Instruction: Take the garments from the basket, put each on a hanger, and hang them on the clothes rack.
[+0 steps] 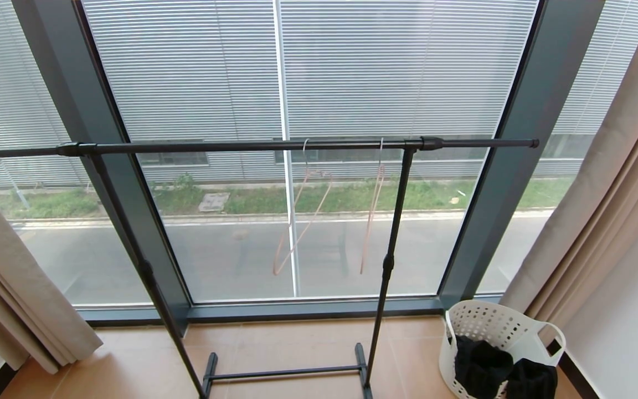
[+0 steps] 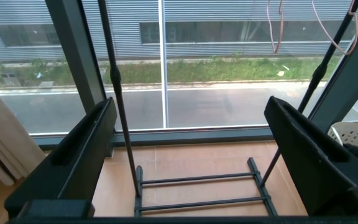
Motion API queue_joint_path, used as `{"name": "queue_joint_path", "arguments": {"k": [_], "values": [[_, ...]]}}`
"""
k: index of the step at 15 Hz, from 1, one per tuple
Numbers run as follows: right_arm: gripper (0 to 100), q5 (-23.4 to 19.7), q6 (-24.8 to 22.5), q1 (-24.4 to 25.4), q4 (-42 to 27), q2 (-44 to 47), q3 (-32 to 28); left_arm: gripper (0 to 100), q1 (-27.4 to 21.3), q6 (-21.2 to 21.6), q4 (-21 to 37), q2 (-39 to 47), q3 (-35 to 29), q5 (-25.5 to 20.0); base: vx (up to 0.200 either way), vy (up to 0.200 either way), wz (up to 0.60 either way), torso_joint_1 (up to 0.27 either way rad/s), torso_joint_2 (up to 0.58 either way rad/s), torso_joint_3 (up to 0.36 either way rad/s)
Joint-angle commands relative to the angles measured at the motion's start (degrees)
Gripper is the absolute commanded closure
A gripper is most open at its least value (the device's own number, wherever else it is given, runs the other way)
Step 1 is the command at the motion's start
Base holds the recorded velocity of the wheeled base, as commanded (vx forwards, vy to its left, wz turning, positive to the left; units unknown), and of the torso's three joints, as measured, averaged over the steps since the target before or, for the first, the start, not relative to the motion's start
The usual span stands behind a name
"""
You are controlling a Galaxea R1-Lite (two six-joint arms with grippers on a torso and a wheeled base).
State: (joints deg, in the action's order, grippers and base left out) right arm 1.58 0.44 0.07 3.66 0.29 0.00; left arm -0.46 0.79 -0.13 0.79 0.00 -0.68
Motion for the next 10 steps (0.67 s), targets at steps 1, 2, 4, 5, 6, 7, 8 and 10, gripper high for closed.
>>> {"name": "queue_joint_path", "arguments": {"k": [1, 2, 4, 5, 6, 7, 8, 10], "values": [[0, 0.0, 0.09, 0.01, 0.03, 0.06, 0.0, 0, 0.02, -0.09, -0.04, 0.09, 0.0, -0.02, 0.0, 0.0, 0.0, -0.129, 0.34, 0.178], [0, 0.0, 0.09, 0.01, 0.03, 0.06, 0.0, 0, 0.02, 0.0, -0.04, 0.09, 0.0, -0.02, 0.0, 0.0, 0.0, -0.154, 0.35, 0.188], [0, -0.09, 0.0, 0.01, -0.05, 0.06, 0.0, 0, 0.02, 0.0, -0.04, 0.09, 0.0, -0.02, 0.0, 0.0, 0.0, -0.146, 0.34, 0.186], [0, -0.09, 0.0, 0.01, -0.05, 0.06, 0.0, 0, 0.02, 0.09, -0.04, 0.09, 0.0, -0.02, 0.0, 0.0, 0.0, -0.144, 0.34, 0.193], [0, -0.09, 0.0, 0.01, -0.05, 0.06, 0.0, 0, 0.02, 0.09, -0.04, 0.09, 0.0, -0.02, 0.0, 0.0, 0.0, -0.149, 0.34, 0.183], [0, -0.09, 0.09, 0.01, -0.05, 0.06, 0.0, 0, 0.02, -0.09, -0.04, 0.09, 0.0, 0.16, 0.0, 0.0, 0.0, -0.149, 0.34, 0.178], [0, 0.0, 0.18, 0.01, -0.05, 0.06, 0.0, 0, 0.02, -0.09, -0.04, 0.09, 0.0, 0.16, 0.0, 0.0, 0.0, -0.154, 0.36, 0.203], [0, -0.09, 0.18, 0.01, -0.05, 0.06, 0.0, 0, 0.02, -0.18, -0.04, 0.09, 0.0, 0.16, 0.0, 0.0, 0.0, -0.156, 0.38, 0.21]]}}
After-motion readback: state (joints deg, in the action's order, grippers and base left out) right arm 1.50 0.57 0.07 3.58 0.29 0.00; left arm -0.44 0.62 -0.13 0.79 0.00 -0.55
